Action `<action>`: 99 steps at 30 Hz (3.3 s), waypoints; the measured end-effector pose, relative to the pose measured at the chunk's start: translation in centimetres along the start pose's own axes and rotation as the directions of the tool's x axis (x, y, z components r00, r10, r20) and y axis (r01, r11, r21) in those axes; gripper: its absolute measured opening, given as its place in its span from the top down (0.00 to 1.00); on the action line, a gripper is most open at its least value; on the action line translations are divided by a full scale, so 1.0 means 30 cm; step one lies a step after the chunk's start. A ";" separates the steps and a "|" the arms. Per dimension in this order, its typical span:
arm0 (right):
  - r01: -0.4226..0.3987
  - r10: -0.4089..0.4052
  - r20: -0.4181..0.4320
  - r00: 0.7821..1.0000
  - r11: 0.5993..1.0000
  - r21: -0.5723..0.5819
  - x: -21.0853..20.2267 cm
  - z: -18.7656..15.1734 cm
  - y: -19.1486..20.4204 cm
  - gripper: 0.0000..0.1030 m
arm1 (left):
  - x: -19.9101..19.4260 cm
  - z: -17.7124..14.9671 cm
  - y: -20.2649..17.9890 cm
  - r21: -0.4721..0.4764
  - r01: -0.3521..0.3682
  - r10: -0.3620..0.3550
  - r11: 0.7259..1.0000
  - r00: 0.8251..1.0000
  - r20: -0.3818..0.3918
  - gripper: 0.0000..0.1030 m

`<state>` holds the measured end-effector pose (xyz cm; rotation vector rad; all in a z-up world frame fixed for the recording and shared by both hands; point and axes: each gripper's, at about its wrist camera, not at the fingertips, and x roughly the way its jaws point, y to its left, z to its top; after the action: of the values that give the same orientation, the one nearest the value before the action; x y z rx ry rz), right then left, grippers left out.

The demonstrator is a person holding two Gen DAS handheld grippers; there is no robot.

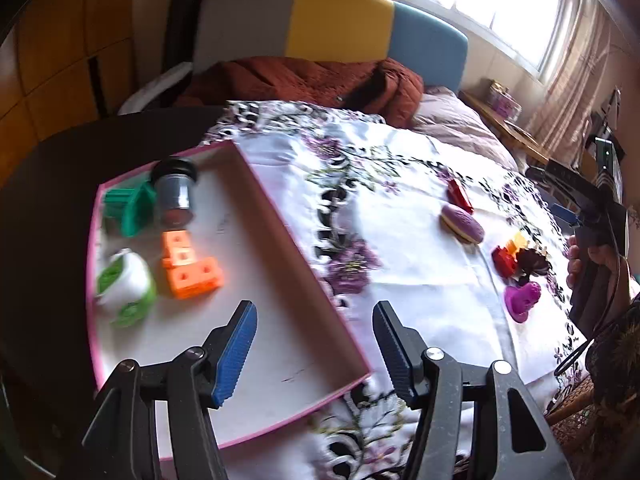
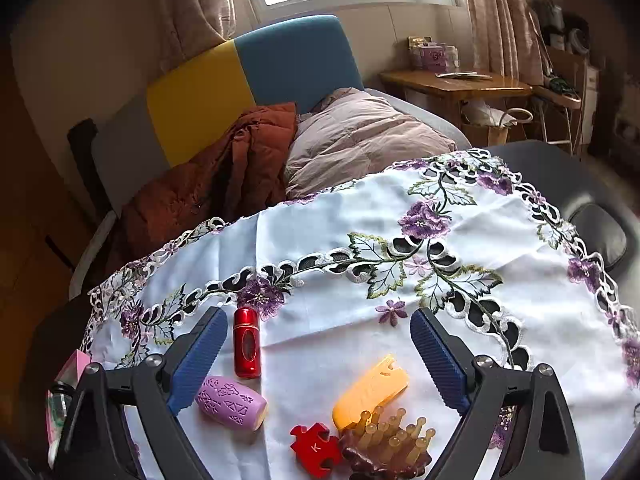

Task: Organize rigid objects
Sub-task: 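Move both tools back over the remaining toys on the tablecloth, then grasp the purple textured egg with the left tool while the right tool grasps the red K puzzle piece, then carry the purple egg into the pink tray and open the left tool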

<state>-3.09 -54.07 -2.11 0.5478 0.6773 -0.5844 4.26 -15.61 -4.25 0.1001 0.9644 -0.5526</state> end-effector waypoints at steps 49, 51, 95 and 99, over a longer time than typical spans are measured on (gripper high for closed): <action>-0.210 0.223 -0.084 0.971 0.968 0.135 0.020 0.008 -0.043 0.05 | 0.363 0.011 -0.432 0.317 0.148 -0.116 0.937 0.986 -0.117 0.25; -0.291 0.304 -0.143 0.942 0.951 0.106 0.030 -0.008 -0.005 0.07 | 0.335 -0.027 -0.423 0.336 0.136 -0.110 0.932 0.989 -0.095 0.25; -0.233 0.030 -0.510 0.860 0.912 -0.339 0.209 -0.285 0.224 0.65 | 0.187 -0.126 -0.322 0.237 0.240 -0.223 0.941 0.970 -0.095 0.25; -0.231 0.019 -0.485 0.875 0.895 -0.382 0.194 -0.314 0.222 0.65 | 0.161 -0.121 -0.311 0.227 0.236 -0.224 0.945 0.972 -0.075 0.25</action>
<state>1.05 -45.24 -10.57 0.3102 1.1907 -0.1532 -0.89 -24.40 -8.73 0.2148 0.9614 -0.8833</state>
